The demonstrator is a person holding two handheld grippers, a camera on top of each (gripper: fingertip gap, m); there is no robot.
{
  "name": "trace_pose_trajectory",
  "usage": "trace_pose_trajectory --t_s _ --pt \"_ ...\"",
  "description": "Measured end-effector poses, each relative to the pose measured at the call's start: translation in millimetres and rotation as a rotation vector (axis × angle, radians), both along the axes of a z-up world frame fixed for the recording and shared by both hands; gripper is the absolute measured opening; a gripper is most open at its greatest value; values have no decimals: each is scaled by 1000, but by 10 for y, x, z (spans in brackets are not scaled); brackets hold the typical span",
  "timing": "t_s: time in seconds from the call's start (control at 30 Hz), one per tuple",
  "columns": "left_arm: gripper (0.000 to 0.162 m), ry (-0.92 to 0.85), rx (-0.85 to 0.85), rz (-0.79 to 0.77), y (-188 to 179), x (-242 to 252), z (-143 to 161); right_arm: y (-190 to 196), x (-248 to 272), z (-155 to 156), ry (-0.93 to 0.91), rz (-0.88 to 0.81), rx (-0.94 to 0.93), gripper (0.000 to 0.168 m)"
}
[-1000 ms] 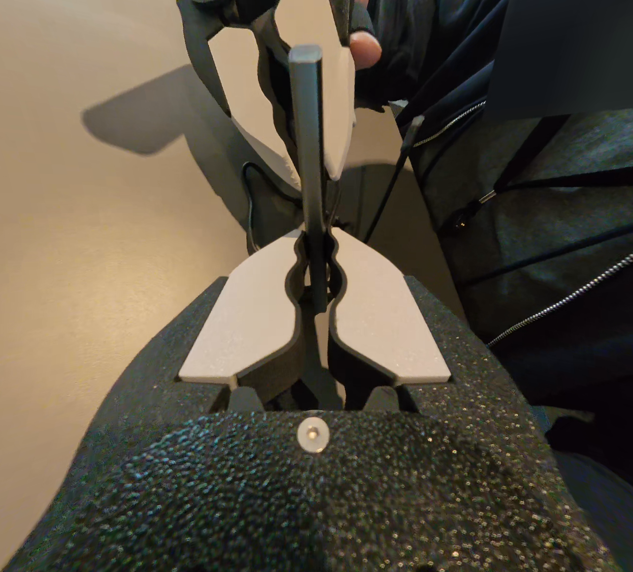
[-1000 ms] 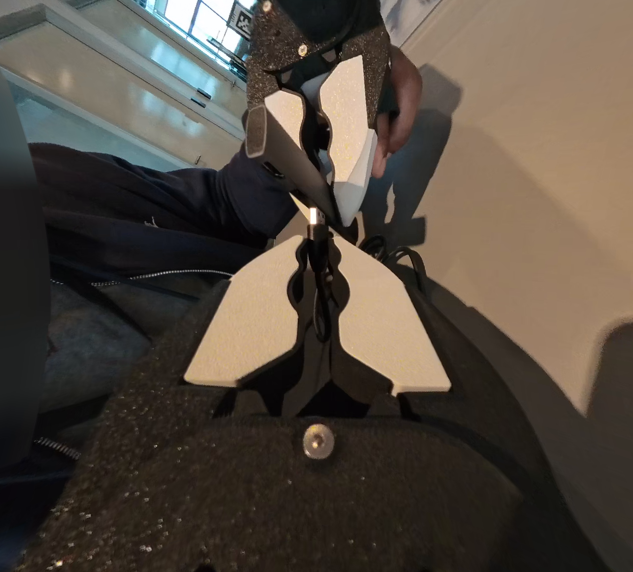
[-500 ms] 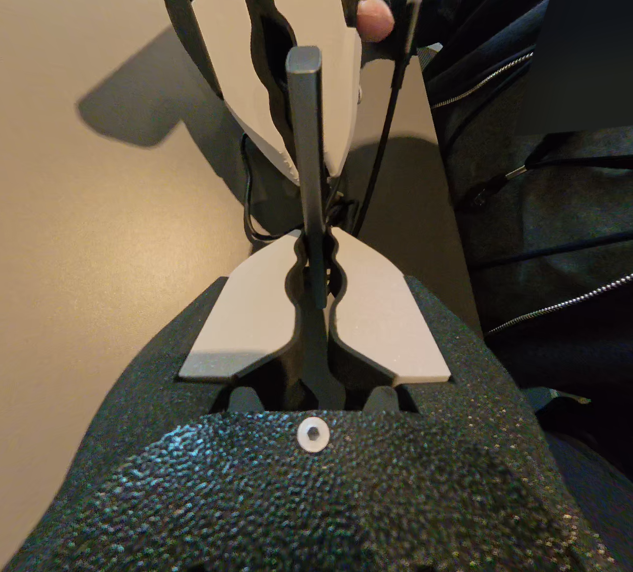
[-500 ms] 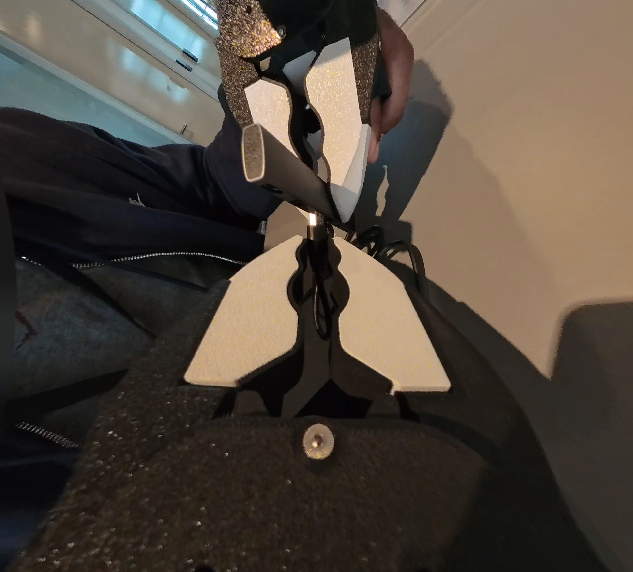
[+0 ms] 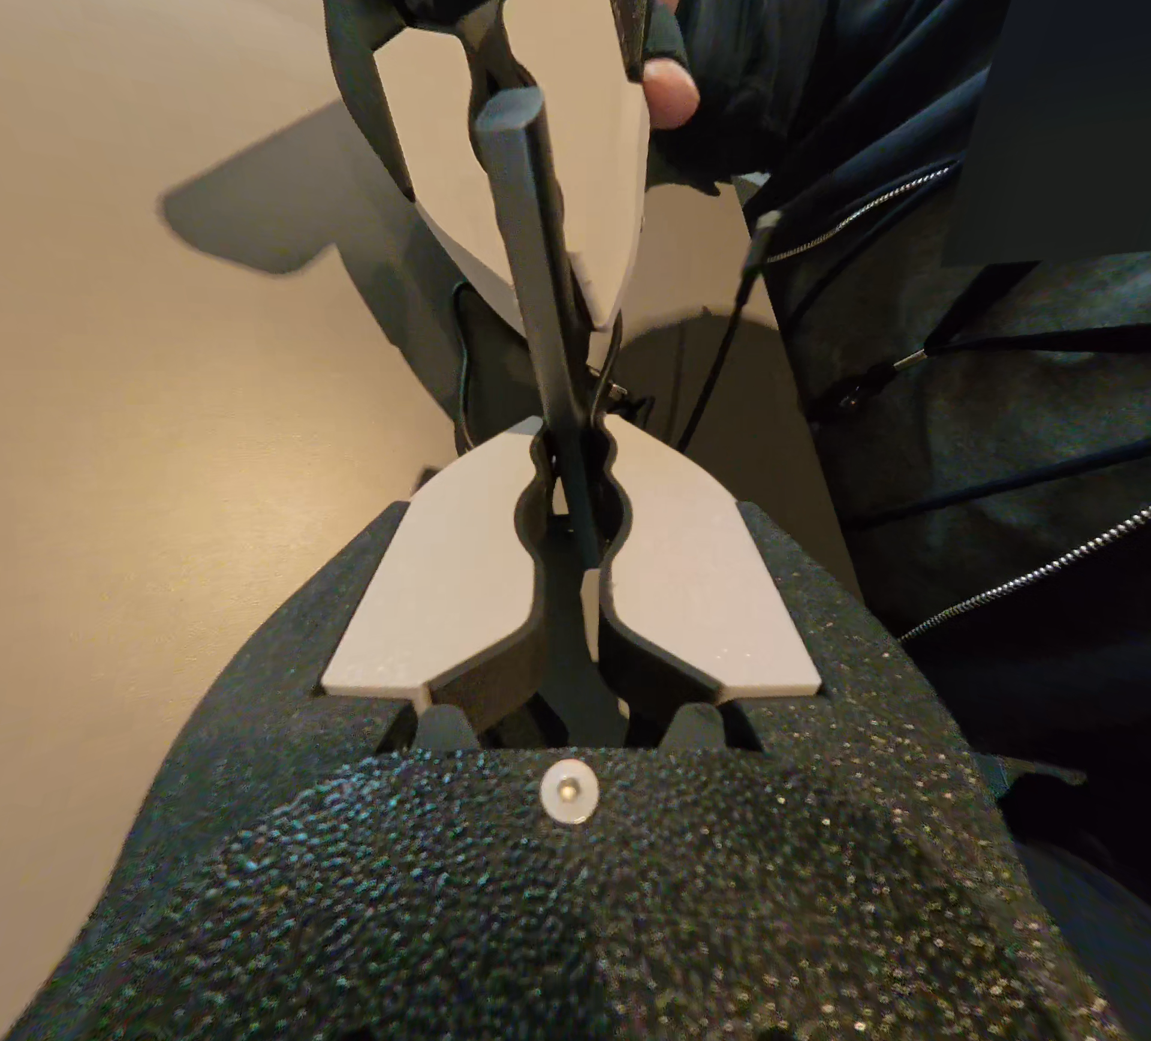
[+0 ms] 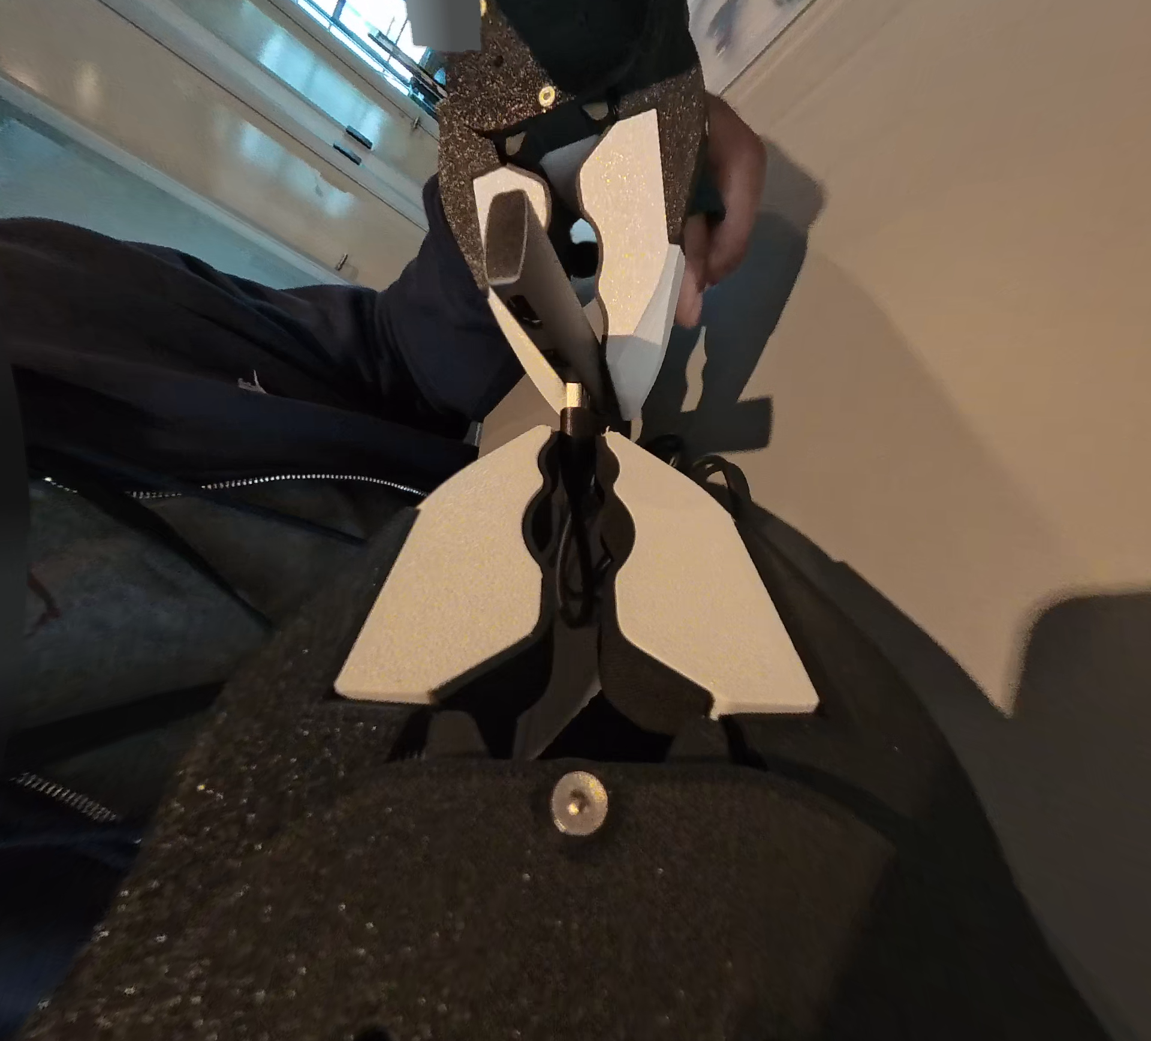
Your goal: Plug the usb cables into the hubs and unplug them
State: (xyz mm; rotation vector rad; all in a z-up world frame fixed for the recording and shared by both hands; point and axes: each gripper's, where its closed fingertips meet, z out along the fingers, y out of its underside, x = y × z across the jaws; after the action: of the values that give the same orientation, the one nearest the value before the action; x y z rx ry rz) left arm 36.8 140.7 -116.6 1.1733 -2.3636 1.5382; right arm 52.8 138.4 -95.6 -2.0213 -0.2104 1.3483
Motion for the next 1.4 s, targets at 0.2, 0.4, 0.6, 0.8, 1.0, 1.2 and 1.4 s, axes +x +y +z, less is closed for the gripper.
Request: trace_pose_trajectory --t_s 0.2,0.4,0.6,0.8,1.0,1.2,1.4 --pt "17 -23 -11 6 47 -16 -3 -15 -2 -10 1 8 -4 10" --pt "10 -79 -102 50 118 34 168 -19 12 -1 -7 5 2 10" --pt "9 -68 -149 53 98 71 210 -36 33 20 -31 10 20 10" --pt "9 -68 -81 41 83 73 186 -49 29 -5 -30 22 5 10" --pt "10 -73 -15 37 72 70 161 -52 26 -32 -42 30 -3 10" --pt "10 -55 12 30 78 50 122 -31 13 -64 -53 25 -6 9" --pt "10 -43 -24 43 94 88 94 -6 38 -95 -52 9 -16 9"
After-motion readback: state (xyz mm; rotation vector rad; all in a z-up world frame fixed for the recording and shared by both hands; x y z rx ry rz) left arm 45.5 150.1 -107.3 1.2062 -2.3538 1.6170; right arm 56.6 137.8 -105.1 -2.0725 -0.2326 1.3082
